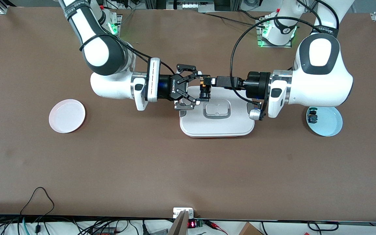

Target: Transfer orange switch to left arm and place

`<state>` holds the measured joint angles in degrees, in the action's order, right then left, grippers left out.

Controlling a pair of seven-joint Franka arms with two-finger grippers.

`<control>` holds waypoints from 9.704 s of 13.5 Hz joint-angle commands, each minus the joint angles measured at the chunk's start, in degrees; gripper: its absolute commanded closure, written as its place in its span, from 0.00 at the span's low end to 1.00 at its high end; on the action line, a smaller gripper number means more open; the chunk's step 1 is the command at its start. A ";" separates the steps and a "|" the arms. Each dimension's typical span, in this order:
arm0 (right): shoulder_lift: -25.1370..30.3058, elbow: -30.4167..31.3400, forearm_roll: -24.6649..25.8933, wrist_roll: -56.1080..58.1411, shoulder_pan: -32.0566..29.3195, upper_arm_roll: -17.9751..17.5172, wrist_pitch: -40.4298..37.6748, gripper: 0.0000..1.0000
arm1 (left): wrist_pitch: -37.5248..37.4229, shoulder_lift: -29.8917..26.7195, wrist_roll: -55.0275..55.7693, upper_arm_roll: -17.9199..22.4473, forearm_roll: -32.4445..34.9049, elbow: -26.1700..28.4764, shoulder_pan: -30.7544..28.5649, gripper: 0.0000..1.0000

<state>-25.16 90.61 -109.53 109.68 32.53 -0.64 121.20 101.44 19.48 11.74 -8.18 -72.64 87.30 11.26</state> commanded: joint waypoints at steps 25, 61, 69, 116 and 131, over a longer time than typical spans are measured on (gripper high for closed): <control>2.14 2.64 -1.39 -0.08 1.83 0.99 1.32 0.92 | -2.81 1.17 -1.64 0.62 -1.01 -0.29 -3.69 1.00; 11.10 14.77 22.91 -16.74 -6.52 14.25 -16.86 0.00 | 4.07 -4.62 -26.68 1.33 80.72 23.49 -26.27 1.00; 12.86 14.51 41.83 -54.16 -7.04 19.35 -17.57 0.00 | 34.42 0.28 -26.69 1.24 95.92 34.08 -34.11 1.00; 25.60 13.36 111.28 -108.09 -28.58 7.06 -23.38 0.00 | -18.04 -20.26 -12.62 -0.03 74.84 6.55 -12.33 0.00; 24.72 7.21 110.41 -107.39 -28.58 6.79 -24.87 0.00 | -13.19 -22.29 -11.13 2.03 74.57 10.35 -13.62 0.00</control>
<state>-0.90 98.16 1.64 2.35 4.09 6.30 97.02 88.89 -2.02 0.72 -6.27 1.45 97.74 -1.45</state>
